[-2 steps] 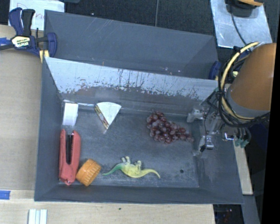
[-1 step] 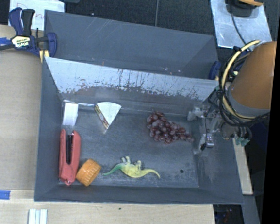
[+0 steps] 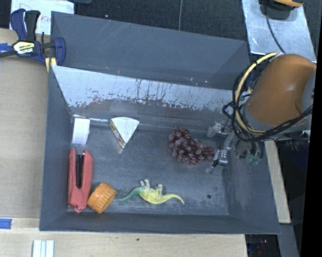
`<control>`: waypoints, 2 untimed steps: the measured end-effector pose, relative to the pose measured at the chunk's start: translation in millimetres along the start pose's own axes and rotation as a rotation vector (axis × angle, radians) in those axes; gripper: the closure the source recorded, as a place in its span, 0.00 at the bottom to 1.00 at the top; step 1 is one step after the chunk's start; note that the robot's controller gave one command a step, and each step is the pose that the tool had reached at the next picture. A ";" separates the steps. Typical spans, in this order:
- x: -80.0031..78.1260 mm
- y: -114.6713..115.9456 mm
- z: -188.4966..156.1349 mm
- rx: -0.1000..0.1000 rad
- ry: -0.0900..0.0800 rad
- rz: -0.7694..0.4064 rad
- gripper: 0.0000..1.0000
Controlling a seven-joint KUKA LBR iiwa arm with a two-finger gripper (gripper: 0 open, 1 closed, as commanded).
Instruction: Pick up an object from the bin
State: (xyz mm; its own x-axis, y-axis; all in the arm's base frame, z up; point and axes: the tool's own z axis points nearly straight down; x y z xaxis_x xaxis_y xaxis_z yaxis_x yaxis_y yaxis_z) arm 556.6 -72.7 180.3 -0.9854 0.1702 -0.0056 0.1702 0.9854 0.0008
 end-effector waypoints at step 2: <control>-65.7 3.8 66.9 0.001 0.000 0.067 0.00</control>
Offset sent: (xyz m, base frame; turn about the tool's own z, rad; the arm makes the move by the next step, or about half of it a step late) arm 0.0652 -0.0064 -0.0645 0.0652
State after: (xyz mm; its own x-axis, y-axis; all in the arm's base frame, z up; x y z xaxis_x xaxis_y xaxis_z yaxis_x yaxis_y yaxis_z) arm 622.4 -80.1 113.8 -0.9717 0.2359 -0.0060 0.2359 0.9718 0.0005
